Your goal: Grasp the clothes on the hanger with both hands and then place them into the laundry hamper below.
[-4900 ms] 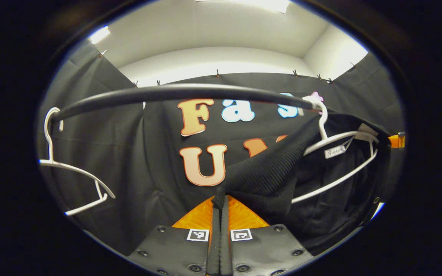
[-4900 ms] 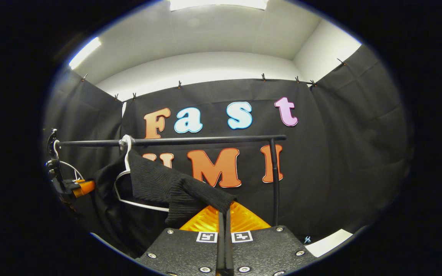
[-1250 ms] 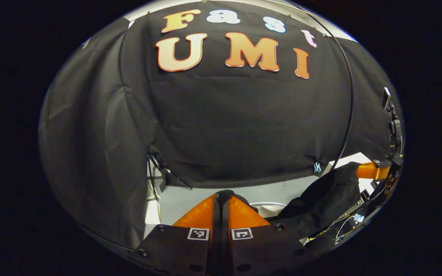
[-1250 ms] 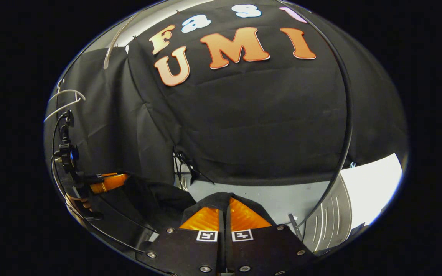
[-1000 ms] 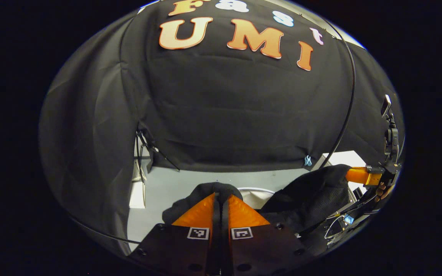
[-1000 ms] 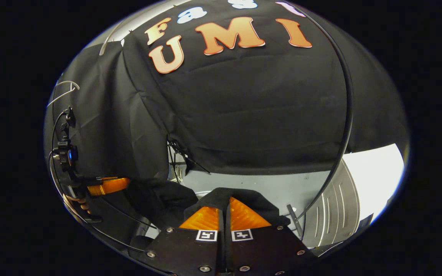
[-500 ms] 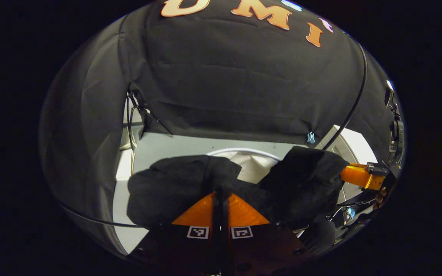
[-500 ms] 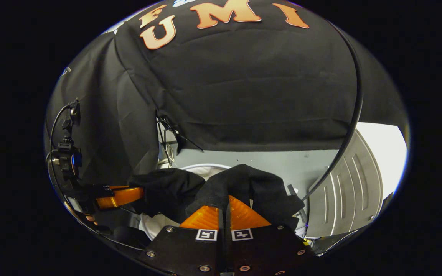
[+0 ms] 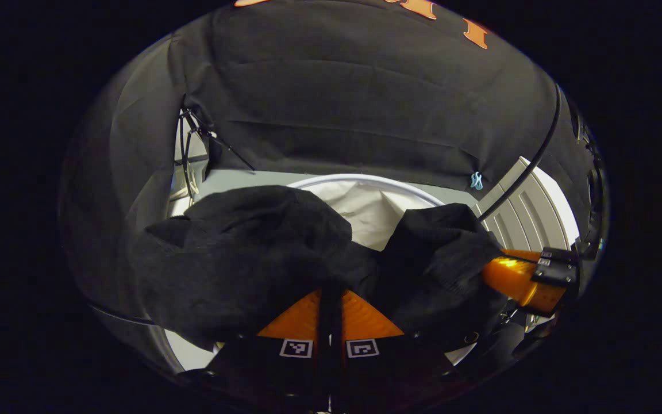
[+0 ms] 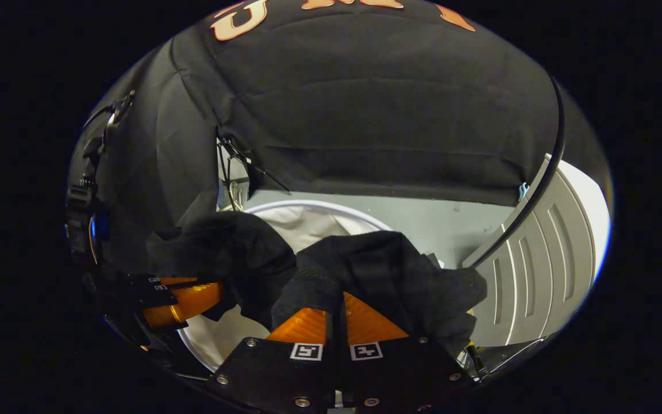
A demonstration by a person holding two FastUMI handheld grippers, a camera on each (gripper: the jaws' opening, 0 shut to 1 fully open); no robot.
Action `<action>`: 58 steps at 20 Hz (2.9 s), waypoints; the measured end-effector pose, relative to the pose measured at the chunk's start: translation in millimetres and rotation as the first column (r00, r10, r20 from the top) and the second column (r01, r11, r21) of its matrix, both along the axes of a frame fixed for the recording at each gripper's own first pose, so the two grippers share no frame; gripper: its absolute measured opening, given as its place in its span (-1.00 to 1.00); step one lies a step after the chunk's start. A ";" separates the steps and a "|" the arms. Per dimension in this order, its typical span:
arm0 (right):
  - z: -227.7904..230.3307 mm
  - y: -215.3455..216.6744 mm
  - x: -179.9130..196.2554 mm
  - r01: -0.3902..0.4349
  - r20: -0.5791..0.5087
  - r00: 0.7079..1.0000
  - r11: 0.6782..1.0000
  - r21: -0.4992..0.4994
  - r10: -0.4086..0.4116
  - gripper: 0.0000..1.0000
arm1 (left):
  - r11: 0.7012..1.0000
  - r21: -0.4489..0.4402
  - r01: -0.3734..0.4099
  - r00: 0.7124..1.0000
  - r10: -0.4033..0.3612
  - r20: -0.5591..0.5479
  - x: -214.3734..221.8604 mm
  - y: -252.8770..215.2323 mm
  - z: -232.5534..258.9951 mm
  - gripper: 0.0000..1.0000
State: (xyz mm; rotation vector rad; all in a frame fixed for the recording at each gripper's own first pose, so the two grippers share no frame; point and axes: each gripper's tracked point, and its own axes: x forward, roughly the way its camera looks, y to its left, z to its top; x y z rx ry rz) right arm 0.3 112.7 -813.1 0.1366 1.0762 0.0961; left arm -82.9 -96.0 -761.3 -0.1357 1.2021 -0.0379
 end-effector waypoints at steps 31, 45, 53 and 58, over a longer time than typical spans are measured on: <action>331.4 -91.8 18.6 0.062 0.382 0.922 0.998 0.031 -0.069 0.89 | 0.999 -0.027 -0.025 0.920 0.034 0.390 62.9 33.3 224.2 0.95; 531.6 -80.3 35.3 0.064 0.633 0.773 0.998 -0.012 -0.042 0.87 | 0.996 0.067 -0.053 0.684 -0.012 0.729 114.2 46.3 476.6 1.00; 623.4 -84.9 33.6 0.063 0.722 0.691 0.998 -0.028 -0.023 1.00 | 0.987 0.084 -0.135 0.565 0.007 0.825 115.1 67.9 571.4 0.87; 676.6 -103.0 30.6 0.094 0.773 0.634 0.994 -0.062 -0.012 0.66 | 0.978 0.081 -0.194 0.475 0.022 0.880 107.9 94.2 622.4 0.87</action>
